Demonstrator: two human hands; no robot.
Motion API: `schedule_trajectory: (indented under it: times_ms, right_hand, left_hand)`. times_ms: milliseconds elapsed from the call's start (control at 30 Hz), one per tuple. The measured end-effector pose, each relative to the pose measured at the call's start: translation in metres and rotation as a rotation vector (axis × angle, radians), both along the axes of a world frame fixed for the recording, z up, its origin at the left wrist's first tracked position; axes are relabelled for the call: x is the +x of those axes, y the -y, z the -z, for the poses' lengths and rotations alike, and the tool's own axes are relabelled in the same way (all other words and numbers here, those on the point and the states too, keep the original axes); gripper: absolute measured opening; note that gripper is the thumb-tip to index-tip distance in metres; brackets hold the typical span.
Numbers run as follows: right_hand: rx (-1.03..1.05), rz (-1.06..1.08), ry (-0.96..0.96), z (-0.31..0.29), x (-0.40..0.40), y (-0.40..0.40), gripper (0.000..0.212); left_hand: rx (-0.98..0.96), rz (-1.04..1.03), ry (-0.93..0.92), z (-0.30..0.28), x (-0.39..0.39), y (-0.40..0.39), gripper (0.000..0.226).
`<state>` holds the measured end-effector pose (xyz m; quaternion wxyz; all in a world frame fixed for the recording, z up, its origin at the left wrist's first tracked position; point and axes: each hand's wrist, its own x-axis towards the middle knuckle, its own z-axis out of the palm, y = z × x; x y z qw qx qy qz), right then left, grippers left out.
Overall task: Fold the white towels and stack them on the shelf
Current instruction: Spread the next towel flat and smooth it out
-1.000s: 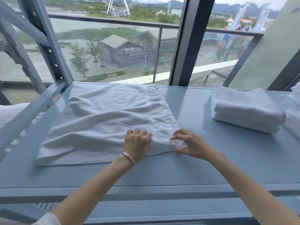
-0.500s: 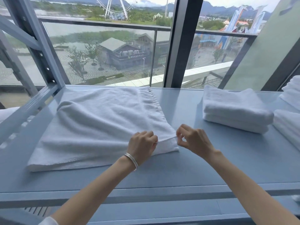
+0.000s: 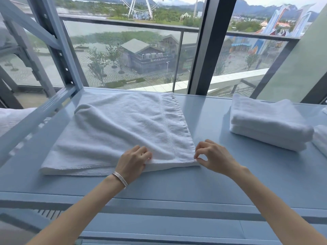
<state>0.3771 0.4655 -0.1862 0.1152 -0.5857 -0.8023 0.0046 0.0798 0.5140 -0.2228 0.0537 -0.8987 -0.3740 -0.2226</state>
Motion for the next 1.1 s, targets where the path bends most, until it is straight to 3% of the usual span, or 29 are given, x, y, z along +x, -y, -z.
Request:
schedule_trajectory:
  times_ms: [167, 400, 533, 633, 800, 967, 1033, 1100]
  right_hand:
    - [-0.005, -0.14, -0.177, 0.004, -0.064, -0.014, 0.014]
    - [-0.025, -0.358, -0.232, 0.007, -0.184, -0.037, 0.019]
    - [-0.168, -0.352, -0.166, 0.012, -0.225, -0.049, 0.034]
    - [-0.24, -0.27, 0.002, 0.018, -0.242, -0.052, 0.044]
    - [-0.269, -0.225, 0.043, 0.018, -0.255, -0.051, 0.046]
    - [-0.256, -0.205, 0.039, 0.016, -0.252, -0.044, 0.043]
    - [-0.17, -0.214, 0.03, 0.016, -0.252, -0.04, 0.051]
    - [-0.11, -0.183, -0.021, 0.018, -0.251, -0.035, 0.063]
  left_hand:
    - [0.018, -0.121, 0.0, -0.002, -0.049, -0.003, 0.045]
    - [0.053, -0.359, -0.03, -0.005, -0.127, -0.003, 0.045]
    - [-0.031, -0.608, -0.064, -0.006, -0.19, -0.006, 0.059]
    - [-0.147, -0.71, -0.048, -0.015, -0.225, -0.006, 0.048]
    - [-0.078, -0.615, -0.009, -0.04, -0.239, 0.018, 0.031]
    - [-0.444, -0.56, -0.354, -0.04, -0.24, 0.033, 0.024]
    - [-0.523, -0.47, -0.293, -0.046, -0.242, 0.028, 0.043]
    - [-0.678, -0.293, -0.065, -0.052, -0.239, 0.016, 0.07]
